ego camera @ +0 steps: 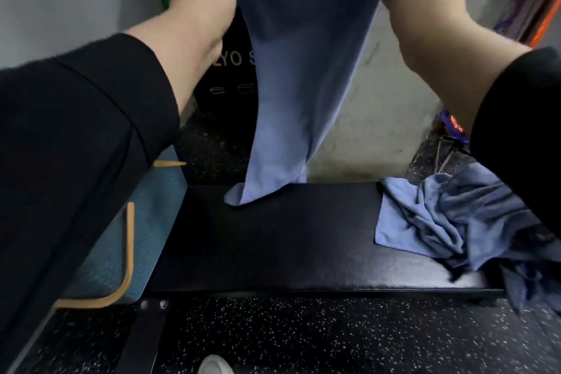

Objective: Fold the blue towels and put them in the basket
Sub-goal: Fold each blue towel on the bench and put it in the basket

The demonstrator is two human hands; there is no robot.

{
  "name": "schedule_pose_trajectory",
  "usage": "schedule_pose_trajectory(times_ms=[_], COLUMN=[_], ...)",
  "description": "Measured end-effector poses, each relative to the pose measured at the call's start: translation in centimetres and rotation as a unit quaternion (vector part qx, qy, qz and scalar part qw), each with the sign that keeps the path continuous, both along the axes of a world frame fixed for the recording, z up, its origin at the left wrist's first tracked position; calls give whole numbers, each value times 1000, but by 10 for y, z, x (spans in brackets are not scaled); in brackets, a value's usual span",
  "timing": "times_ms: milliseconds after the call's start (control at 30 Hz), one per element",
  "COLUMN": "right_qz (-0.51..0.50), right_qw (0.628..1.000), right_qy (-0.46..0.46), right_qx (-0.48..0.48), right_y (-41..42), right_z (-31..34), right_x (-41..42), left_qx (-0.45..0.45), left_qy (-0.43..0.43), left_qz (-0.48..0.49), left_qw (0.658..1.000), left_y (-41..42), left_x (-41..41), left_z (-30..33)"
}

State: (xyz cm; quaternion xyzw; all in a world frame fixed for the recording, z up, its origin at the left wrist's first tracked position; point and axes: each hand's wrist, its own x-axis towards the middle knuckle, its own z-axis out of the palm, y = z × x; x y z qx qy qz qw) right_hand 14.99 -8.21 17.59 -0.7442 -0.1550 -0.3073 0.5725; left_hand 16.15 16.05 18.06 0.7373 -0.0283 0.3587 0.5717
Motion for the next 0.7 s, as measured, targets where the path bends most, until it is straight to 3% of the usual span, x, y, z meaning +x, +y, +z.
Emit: schedule_pose_trajectory(times_ms=[100,233,567,700], right_qz=[-14,-42,-4,-5], right_qw=[999,997,975,976], right_qy=[-25,31,181,161], right_qx=[-21,-52,-126,-143], right_y=[-6,-16,-27,-30], right_z=[-13,-57,-131,-130], right_x=[-11,-31,-59,-63], left_qx=[67,150,196,196], left_qy=[-38,-9,167,157], left_qz=[11,17,3,-11], left_qw=[997,989,966,968], left_y=[1,1,2,-3], left_x=[-14,-46,-82,-94], left_z=[-4,-46,-123,-124])
